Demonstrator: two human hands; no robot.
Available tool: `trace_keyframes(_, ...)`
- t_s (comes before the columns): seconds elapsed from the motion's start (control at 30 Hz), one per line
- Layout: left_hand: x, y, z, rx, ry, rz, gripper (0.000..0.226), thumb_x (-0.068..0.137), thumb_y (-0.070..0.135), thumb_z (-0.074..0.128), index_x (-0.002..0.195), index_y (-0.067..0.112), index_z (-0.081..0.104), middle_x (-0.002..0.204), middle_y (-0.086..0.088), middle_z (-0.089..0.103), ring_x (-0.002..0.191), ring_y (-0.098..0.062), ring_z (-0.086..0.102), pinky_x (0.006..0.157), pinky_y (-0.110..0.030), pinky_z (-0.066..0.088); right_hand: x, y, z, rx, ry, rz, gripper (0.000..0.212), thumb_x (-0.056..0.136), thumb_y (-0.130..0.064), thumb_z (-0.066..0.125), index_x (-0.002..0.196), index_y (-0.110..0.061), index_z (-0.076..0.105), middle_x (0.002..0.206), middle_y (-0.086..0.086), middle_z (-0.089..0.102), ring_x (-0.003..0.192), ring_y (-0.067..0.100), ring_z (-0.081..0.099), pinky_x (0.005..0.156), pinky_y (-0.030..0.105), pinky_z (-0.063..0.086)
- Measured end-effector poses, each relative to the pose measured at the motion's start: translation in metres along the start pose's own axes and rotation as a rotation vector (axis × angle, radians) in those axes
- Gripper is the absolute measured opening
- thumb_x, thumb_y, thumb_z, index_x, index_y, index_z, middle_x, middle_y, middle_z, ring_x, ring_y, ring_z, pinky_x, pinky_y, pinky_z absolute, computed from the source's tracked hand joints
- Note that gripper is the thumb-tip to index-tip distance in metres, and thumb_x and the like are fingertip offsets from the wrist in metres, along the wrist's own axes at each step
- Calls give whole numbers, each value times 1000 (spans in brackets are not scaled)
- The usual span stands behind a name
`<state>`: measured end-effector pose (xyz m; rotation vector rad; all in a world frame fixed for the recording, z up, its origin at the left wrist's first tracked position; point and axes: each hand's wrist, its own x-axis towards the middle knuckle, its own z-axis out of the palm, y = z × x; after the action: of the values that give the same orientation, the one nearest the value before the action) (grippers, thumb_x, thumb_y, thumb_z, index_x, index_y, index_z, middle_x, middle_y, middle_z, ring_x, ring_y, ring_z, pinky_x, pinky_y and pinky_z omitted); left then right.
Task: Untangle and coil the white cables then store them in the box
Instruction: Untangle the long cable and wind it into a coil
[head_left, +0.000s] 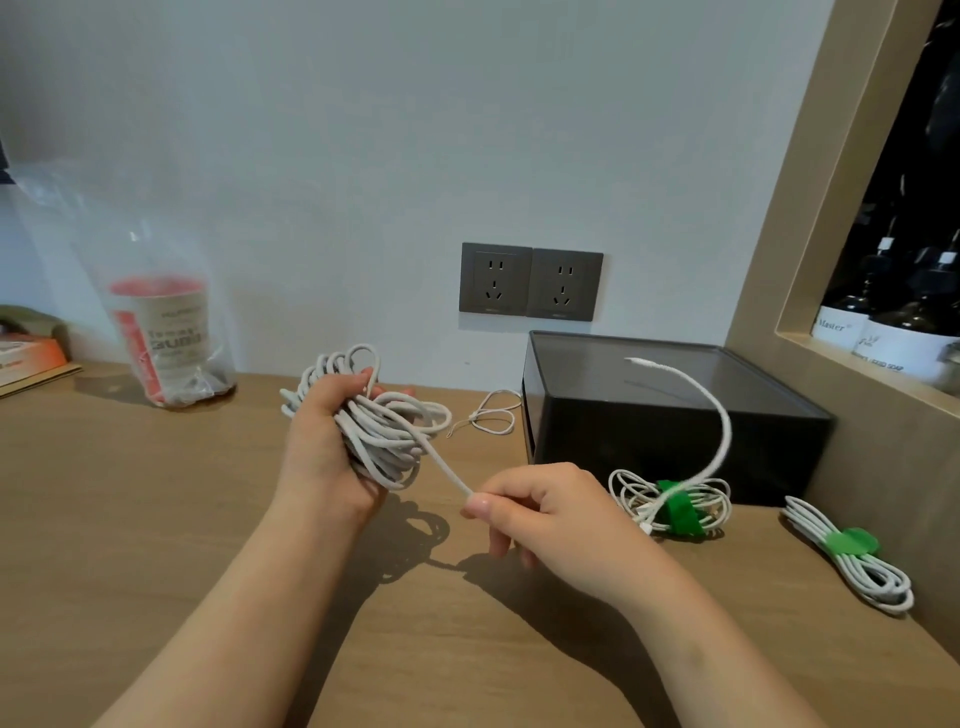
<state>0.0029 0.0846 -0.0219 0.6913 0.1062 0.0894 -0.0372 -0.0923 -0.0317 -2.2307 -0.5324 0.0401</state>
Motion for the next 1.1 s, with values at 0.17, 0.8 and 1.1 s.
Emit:
trace_keyframes(0.17, 5, 6, -7, -181, -185, -61, 53, 15, 9, 85, 63, 4, 63, 57, -6, 62, 52, -19, 66, 53, -29, 58, 2, 11, -5, -57, 22, 109, 31, 88, -49, 53, 79, -26, 71, 64, -6, 63, 63, 8, 59, 69, 29, 52)
trace_keyframes(0.8, -2, -14, -10, 75, -748, -519, 21, 70, 8, 70, 90, 3, 66, 71, -11, 66, 75, -26, 67, 74, -36, 56, 9, 20, -2, -134, 251, 232, 41, 79, -53, 62, 71, -12, 65, 60, -2, 54, 66, 17, 56, 66, 36, 49)
trace_keyframes(1.1, -7, -17, -3, 523, -658, -345, 44, 48, 6, 67, 92, 0, 72, 65, -16, 57, 55, -21, 60, 60, -36, 57, 6, 18, -6, -235, 264, 97, 14, 92, -35, 53, 98, -28, 64, 83, -9, 61, 80, 10, 57, 75, 30, 51)
